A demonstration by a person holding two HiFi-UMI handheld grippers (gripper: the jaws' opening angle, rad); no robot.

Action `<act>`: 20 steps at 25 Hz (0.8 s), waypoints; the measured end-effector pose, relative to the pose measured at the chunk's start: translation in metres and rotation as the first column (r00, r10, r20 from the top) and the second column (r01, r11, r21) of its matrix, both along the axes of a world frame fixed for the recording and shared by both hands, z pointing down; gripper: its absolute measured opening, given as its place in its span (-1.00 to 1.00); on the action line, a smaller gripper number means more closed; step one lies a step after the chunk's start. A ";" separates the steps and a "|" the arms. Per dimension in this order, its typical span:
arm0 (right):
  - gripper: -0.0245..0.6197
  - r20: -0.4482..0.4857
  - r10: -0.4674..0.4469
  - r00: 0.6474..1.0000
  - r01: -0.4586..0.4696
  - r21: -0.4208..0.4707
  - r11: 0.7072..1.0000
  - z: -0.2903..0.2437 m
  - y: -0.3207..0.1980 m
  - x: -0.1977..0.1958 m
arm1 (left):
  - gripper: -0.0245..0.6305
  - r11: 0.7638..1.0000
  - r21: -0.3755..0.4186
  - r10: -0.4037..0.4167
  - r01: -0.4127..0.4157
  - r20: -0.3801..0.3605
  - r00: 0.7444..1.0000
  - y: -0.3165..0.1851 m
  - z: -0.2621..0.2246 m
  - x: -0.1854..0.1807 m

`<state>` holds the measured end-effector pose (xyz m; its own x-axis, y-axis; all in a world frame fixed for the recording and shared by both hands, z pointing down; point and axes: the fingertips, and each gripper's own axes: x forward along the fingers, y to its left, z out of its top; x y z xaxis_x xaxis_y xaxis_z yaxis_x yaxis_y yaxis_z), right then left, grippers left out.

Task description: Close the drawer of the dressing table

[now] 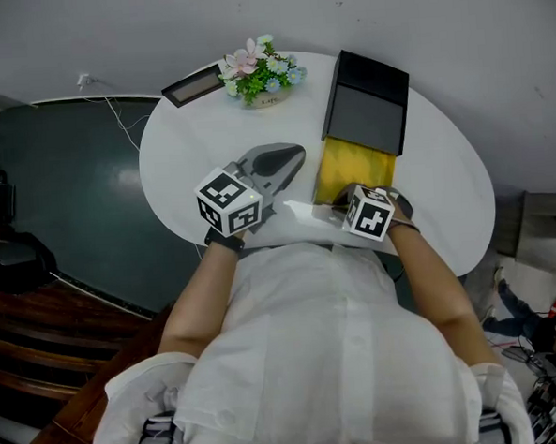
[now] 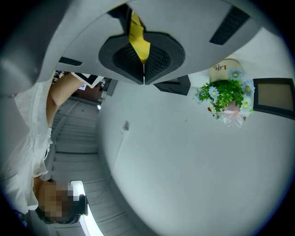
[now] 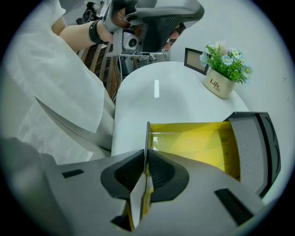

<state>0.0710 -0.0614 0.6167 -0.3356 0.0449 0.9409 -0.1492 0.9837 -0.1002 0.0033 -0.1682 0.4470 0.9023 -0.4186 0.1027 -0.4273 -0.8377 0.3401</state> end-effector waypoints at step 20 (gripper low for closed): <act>-0.85 -0.035 0.042 0.998 -0.039 0.081 0.996 -0.010 -0.063 0.017 | -0.87 1.000 -0.011 -0.021 0.021 0.004 1.000 -0.008 0.001 -0.005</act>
<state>0.0876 -0.1241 0.6065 -0.3005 -0.0440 0.9528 -0.1912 0.9814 -0.0150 -0.0020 -0.1765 0.4482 0.8928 -0.4366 0.1109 -0.4464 -0.8245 0.3477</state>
